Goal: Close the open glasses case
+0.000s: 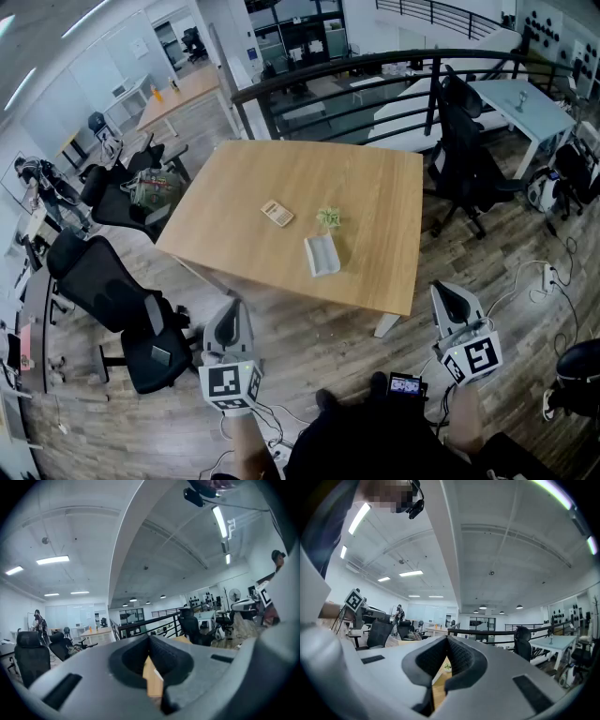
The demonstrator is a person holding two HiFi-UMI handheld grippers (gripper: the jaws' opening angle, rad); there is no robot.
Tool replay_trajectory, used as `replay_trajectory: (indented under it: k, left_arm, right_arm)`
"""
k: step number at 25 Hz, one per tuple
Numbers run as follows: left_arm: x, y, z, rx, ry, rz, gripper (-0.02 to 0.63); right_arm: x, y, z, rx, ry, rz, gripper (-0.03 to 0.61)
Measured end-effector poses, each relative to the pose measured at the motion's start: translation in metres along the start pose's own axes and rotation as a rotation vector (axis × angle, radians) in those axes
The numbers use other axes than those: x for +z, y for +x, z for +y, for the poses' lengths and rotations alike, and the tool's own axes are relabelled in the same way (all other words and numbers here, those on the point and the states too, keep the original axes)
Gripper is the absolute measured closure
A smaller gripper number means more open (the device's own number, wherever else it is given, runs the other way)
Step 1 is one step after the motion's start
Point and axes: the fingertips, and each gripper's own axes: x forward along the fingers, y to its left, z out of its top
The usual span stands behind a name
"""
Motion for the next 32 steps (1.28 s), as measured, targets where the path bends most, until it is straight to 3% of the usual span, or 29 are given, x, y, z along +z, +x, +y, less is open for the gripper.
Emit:
replay_trajectory:
  k: [17, 25, 32]
  left_arm:
    - [0.005, 0.006, -0.018, 0.004, 0.015, 0.011, 0.612]
    - [0.018, 0.020, -0.043, 0.012, 0.040, 0.017, 0.612]
    - [0.028, 0.032, -0.073, 0.029, 0.058, 0.020, 0.612]
  right_arm:
    - [-0.002, -0.008, -0.017, -0.013, 0.026, -0.021, 0.563]
    - [-0.015, -0.013, -0.051, -0.037, 0.089, -0.020, 0.563]
    - [-0.026, -0.009, -0.077, 0.007, 0.110, -0.033, 0.563]
